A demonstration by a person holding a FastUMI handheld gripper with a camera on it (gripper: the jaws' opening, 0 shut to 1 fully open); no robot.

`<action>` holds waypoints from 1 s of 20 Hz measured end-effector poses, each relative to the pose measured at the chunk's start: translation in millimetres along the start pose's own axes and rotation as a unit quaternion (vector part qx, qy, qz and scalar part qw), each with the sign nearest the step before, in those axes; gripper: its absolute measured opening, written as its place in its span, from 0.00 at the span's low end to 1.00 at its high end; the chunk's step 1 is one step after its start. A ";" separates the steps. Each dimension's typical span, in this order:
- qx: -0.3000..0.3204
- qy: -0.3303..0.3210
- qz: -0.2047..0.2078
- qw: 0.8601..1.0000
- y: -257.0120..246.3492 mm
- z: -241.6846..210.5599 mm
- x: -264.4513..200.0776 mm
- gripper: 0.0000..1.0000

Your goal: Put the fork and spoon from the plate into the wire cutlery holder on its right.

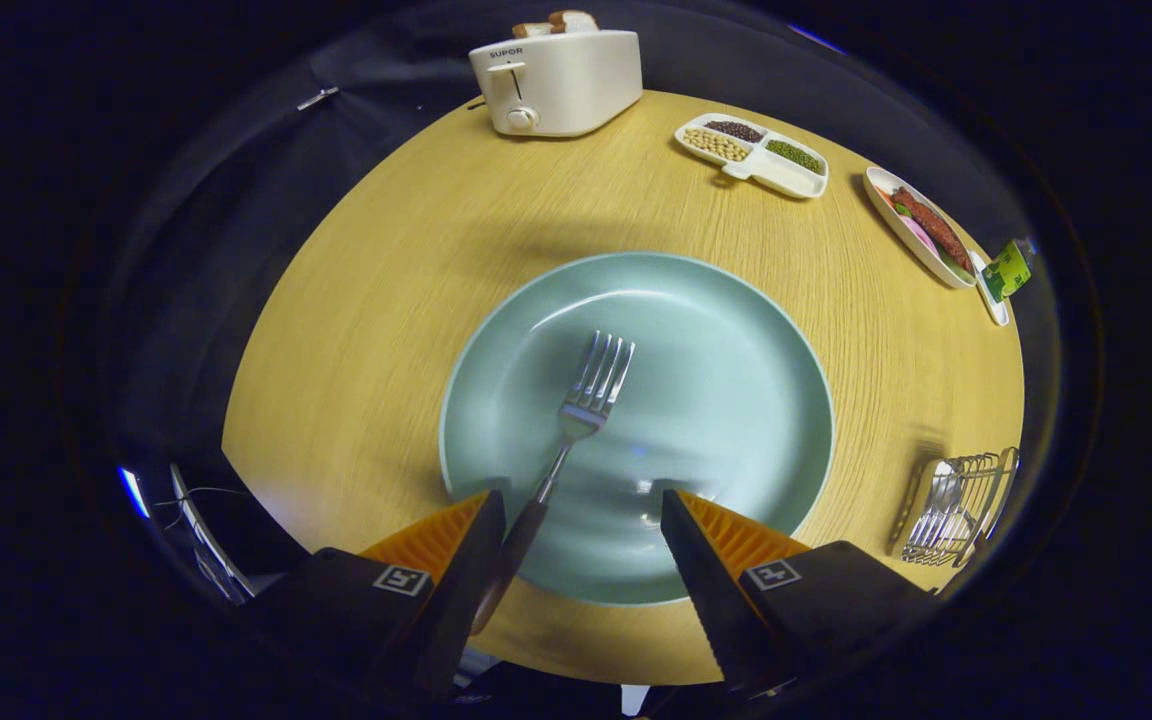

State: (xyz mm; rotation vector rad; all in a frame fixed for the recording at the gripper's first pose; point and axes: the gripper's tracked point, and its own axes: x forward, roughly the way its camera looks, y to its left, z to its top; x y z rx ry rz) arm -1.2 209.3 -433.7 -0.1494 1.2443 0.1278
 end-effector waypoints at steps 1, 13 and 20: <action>-0.001 0.007 -0.002 1.000 -0.5 -2.8 1.8 0.92; -0.029 0.038 0.028 0.998 -7.5 -11.7 6.1 0.10; -0.002 0.015 0.054 0.998 -19.1 4.5 -19.7 0.10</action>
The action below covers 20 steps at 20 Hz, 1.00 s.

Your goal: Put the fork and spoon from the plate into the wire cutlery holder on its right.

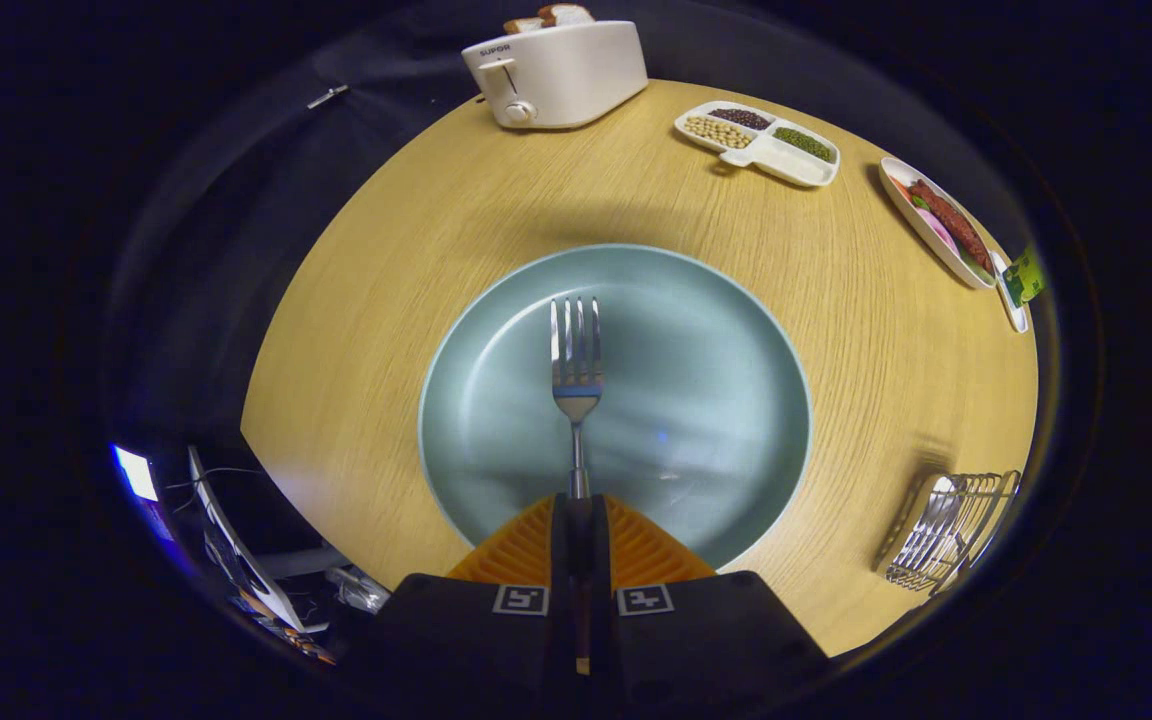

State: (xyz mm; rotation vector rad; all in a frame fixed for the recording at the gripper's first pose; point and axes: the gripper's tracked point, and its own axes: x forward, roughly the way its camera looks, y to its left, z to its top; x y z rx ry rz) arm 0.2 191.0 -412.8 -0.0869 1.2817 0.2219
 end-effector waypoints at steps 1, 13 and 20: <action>0.006 -0.005 0.006 1.000 -0.8 2.3 -7.9 0.10; 0.024 -0.028 0.025 0.999 -92.3 7.2 -151.5 0.10; -0.021 0.055 -0.015 0.998 -180.4 -42.9 -193.1 0.10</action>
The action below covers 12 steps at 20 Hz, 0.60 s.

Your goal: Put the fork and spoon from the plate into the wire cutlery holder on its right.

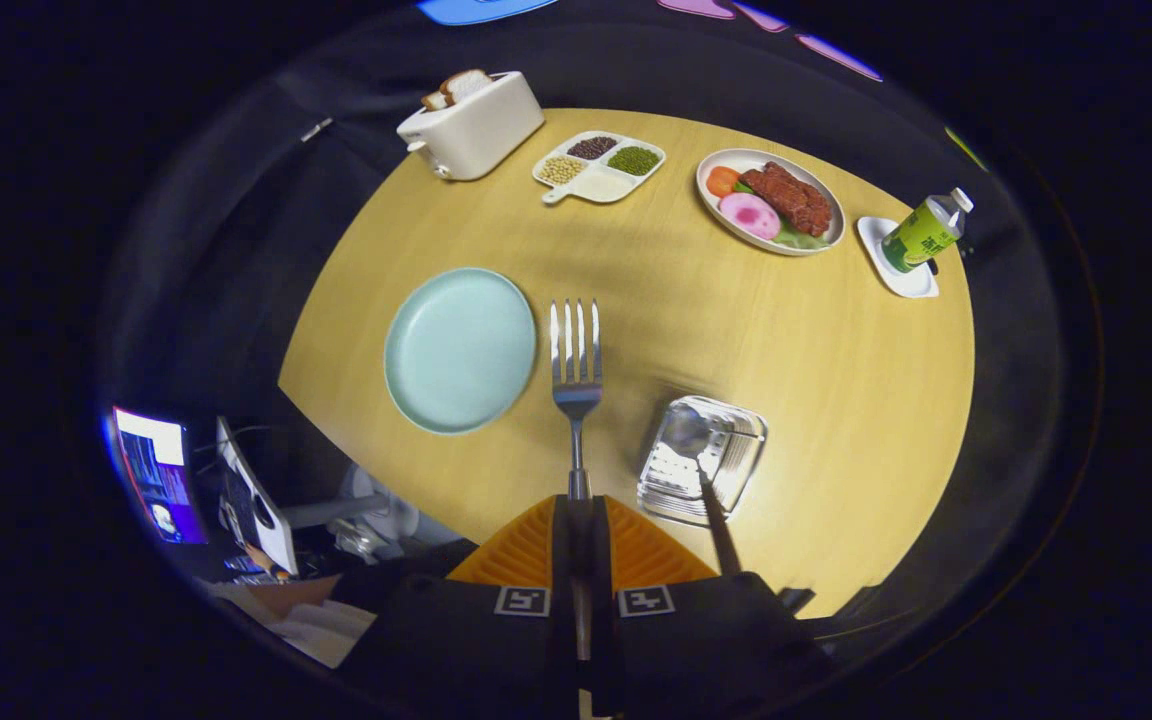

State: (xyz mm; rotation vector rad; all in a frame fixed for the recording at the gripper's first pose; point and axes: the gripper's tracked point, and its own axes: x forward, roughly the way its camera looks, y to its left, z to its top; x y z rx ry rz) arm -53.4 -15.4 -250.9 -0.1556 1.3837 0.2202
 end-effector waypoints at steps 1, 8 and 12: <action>-0.001 0.011 -0.002 1.000 -8.6 -6.4 -2.4 0.10; -0.016 0.108 0.007 0.994 -43.8 -43.9 4.9 0.10; 0.032 0.166 0.033 0.985 -45.5 -55.3 13.6 0.10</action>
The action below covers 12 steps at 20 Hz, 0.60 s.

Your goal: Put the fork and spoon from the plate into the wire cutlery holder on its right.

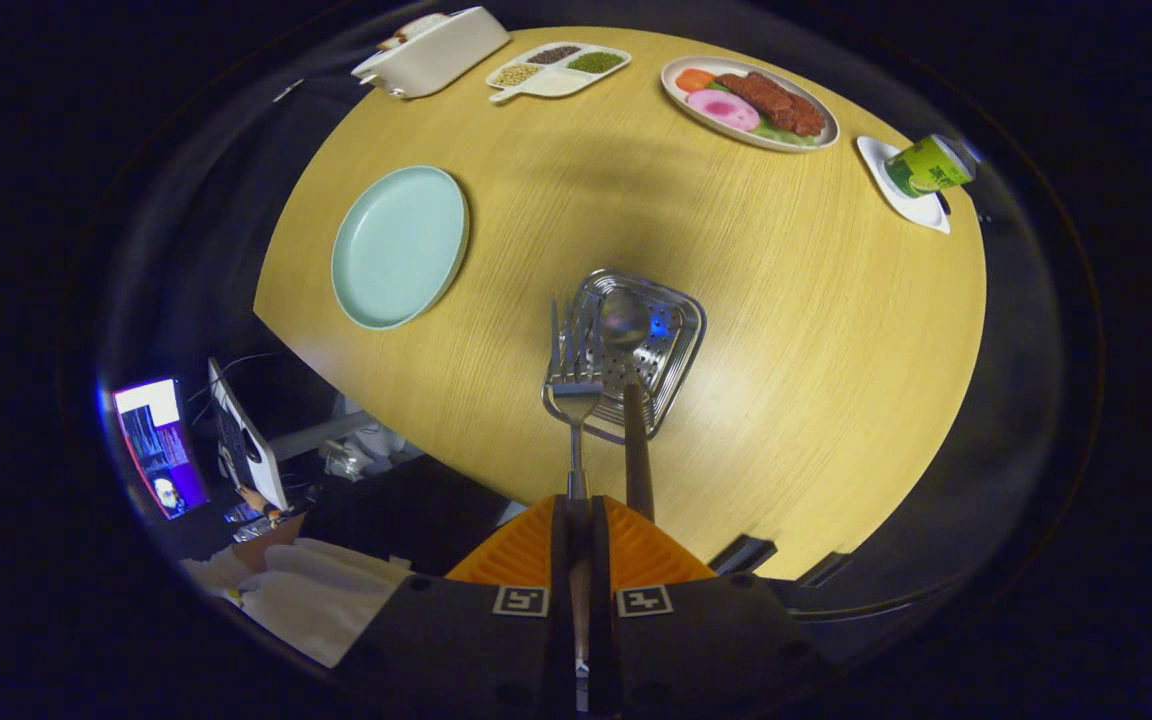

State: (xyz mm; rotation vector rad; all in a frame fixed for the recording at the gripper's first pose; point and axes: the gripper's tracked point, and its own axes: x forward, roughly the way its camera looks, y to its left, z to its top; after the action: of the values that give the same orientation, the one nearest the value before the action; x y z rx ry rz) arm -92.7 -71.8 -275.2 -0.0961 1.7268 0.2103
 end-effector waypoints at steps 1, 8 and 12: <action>0.011 0.006 0.001 1.000 -1.9 3.6 2.9 0.10; 0.026 0.044 -0.006 0.999 -7.6 7.6 11.4 0.10; 0.029 0.056 -0.002 0.998 -4.9 4.6 13.4 0.10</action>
State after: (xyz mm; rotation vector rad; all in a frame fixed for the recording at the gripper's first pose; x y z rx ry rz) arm -89.6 -75.0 -289.5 -0.0694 1.8428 0.1533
